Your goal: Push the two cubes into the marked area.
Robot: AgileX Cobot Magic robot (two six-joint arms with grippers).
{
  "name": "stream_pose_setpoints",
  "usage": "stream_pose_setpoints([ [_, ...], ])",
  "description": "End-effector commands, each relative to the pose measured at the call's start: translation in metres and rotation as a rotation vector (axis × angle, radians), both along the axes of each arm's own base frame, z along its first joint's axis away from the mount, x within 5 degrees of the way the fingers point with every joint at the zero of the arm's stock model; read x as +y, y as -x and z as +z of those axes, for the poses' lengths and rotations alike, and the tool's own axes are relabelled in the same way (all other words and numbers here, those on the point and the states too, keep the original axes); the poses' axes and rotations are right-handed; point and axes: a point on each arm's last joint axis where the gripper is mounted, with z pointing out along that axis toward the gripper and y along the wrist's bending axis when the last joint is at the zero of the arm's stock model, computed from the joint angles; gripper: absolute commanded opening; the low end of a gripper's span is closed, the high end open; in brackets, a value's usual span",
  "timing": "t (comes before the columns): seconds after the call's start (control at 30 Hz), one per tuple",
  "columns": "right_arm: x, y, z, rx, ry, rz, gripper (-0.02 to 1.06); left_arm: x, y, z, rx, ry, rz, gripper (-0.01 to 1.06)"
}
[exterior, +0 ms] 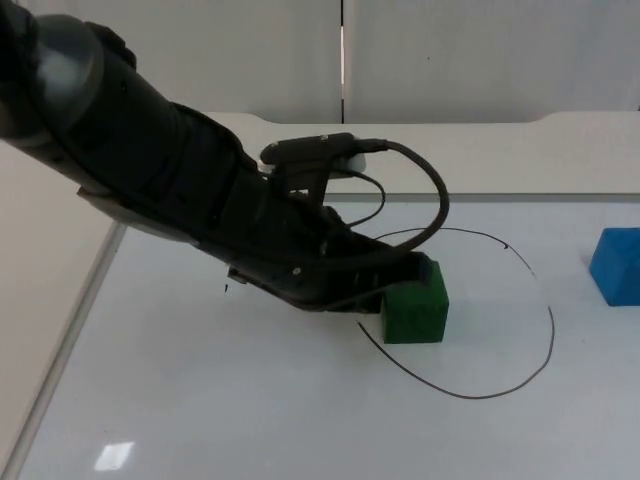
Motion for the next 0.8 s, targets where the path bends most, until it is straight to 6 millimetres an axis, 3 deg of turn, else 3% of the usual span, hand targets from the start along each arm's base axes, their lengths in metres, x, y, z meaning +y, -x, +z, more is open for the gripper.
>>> stream_pose_setpoints([
  [0.0,0.0000,0.0002,0.0005,-0.011,0.003,-0.005,1.05,-0.0054,-0.0013,0.0042,-0.013,0.018,-0.012,0.00],
  [0.77,0.0000,0.0002,0.0005,-0.011,0.003,-0.005,1.05,-0.0110,0.0020,0.0069,0.013,0.075,-0.053,0.00],
])
